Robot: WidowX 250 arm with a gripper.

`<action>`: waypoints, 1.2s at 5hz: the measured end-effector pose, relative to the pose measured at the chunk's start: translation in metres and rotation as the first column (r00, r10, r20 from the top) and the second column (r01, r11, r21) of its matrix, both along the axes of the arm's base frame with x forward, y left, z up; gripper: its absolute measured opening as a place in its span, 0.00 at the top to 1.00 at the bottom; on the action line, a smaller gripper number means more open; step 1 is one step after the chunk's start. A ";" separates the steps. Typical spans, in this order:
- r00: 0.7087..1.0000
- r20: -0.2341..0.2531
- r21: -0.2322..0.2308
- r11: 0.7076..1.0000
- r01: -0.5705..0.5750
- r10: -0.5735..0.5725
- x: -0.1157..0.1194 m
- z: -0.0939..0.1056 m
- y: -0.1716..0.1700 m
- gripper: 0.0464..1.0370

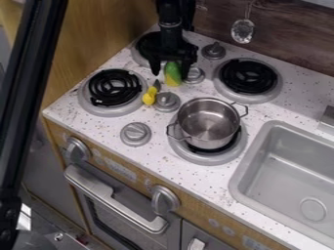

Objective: Put the green object on the bottom left burner

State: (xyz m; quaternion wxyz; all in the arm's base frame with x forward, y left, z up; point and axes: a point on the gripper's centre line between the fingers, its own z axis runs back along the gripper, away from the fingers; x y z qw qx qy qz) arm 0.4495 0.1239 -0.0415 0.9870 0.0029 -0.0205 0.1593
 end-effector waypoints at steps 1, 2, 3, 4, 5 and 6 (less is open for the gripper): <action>1.000 0.002 0.006 1.000 -0.002 0.002 0.001 -0.001 0.001 0.04; 1.000 0.015 0.011 1.000 -0.018 0.018 0.004 -0.001 0.001 0.07; 0.999 0.038 0.025 0.999 -0.033 0.032 0.004 -0.007 0.003 0.32; 0.999 0.044 0.027 0.999 -0.030 0.028 0.004 -0.009 0.001 0.37; 0.998 0.062 0.031 0.999 -0.025 0.023 0.001 -0.007 0.001 0.37; 0.997 0.066 0.045 0.998 -0.033 0.030 -0.013 0.000 0.007 0.37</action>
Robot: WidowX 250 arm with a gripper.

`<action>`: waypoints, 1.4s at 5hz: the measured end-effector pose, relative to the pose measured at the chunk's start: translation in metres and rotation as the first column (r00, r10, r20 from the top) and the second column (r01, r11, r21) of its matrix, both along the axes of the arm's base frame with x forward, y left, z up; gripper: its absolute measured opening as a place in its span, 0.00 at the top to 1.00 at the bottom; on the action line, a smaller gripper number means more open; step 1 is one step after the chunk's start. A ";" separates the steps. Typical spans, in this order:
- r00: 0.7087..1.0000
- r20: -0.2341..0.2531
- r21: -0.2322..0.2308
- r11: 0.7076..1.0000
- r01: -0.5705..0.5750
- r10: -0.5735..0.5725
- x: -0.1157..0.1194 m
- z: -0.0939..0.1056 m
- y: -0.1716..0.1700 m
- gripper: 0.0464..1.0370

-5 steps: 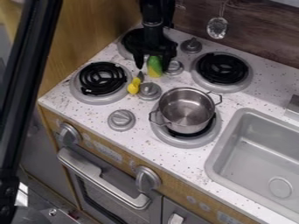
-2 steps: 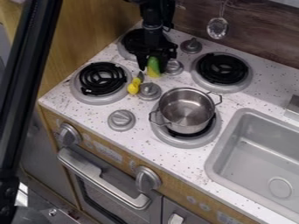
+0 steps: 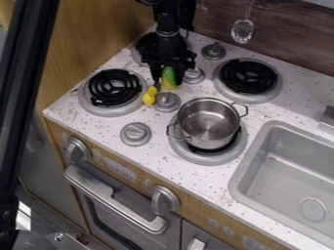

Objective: Put the green object on the bottom left burner

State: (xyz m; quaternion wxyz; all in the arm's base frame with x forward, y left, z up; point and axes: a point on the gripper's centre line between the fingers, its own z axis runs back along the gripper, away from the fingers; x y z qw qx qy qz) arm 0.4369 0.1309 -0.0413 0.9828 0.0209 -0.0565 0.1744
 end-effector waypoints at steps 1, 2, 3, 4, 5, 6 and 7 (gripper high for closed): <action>0.999 0.040 0.040 0.999 -0.017 0.016 -0.013 0.022 0.013 0.37; 0.997 0.003 0.055 0.995 -0.080 0.080 -0.039 0.017 0.040 0.37; 0.986 -0.026 0.026 0.986 -0.162 0.163 -0.058 0.013 0.060 0.37; 0.976 -0.027 0.013 0.977 -0.214 0.215 -0.068 0.014 0.079 0.37; 0.976 -0.012 0.012 0.976 -0.219 0.220 -0.063 0.021 0.086 0.37; 0.977 -0.016 0.002 0.977 -0.211 0.211 -0.063 0.020 0.085 0.32; 0.987 -0.015 -0.008 0.987 -0.163 0.163 -0.059 0.019 0.077 0.06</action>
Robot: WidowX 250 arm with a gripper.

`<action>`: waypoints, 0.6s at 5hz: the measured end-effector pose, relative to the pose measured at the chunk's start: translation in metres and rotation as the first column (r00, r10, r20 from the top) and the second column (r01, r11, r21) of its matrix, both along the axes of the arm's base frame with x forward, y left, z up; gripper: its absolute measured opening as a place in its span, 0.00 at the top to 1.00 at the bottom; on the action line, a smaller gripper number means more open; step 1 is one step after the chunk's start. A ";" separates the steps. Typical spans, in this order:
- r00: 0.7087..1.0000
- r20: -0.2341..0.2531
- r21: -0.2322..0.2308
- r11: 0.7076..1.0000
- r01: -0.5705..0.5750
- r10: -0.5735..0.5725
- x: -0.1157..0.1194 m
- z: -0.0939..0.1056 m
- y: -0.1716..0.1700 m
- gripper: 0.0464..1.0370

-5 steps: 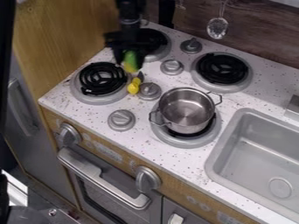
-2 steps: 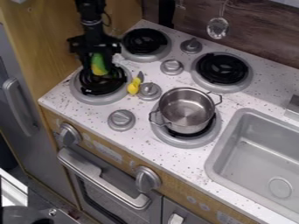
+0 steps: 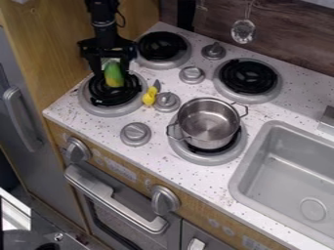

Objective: Put the green object on the bottom left burner

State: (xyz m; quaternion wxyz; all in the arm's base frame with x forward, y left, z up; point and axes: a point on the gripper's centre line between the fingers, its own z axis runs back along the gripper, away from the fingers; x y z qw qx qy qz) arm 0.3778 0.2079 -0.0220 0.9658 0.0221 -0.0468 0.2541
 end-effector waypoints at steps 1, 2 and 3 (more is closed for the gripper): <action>1.000 -0.010 0.008 1.000 0.025 -0.025 -0.003 -0.007 -0.006 0.04; 0.994 0.034 0.033 0.995 0.098 -0.099 0.006 0.036 -0.019 0.04; 0.988 0.035 0.032 0.988 0.152 -0.153 0.004 0.049 -0.038 0.04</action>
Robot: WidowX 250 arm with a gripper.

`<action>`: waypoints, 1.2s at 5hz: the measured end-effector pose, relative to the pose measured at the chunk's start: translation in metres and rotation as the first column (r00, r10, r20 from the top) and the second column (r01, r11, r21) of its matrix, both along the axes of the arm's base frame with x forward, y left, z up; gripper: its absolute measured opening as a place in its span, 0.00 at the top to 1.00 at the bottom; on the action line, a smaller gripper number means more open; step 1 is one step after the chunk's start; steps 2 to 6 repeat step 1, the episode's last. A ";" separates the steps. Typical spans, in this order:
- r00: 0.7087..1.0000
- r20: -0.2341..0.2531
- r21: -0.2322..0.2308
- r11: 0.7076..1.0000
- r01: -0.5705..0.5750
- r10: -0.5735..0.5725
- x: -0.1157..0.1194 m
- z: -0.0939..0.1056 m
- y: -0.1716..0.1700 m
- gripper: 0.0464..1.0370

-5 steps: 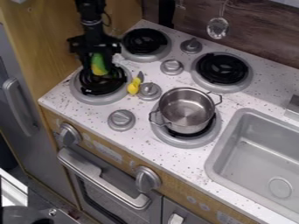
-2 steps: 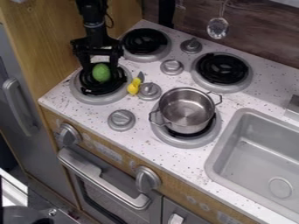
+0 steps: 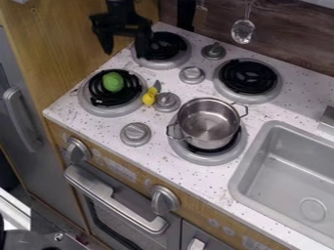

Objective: Put the green object on the bottom left burner

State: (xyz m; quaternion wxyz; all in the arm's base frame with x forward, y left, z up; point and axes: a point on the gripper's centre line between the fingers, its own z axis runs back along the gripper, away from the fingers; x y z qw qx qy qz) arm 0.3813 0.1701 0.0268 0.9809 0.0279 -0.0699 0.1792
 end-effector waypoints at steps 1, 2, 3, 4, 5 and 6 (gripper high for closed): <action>0.999 -0.034 -0.012 0.999 0.043 -0.043 -0.006 -0.009 -0.012 0.04; 0.999 -0.034 -0.012 0.999 0.043 -0.043 -0.006 -0.009 -0.012 0.04; 0.999 -0.034 -0.012 0.999 0.043 -0.043 -0.006 -0.009 -0.012 0.04; 0.999 -0.034 -0.012 0.999 0.043 -0.043 -0.006 -0.009 -0.012 0.04; 0.999 -0.034 -0.012 0.999 0.043 -0.043 -0.006 -0.009 -0.012 0.04; 0.999 -0.034 -0.012 0.999 0.043 -0.043 -0.006 -0.009 -0.012 0.04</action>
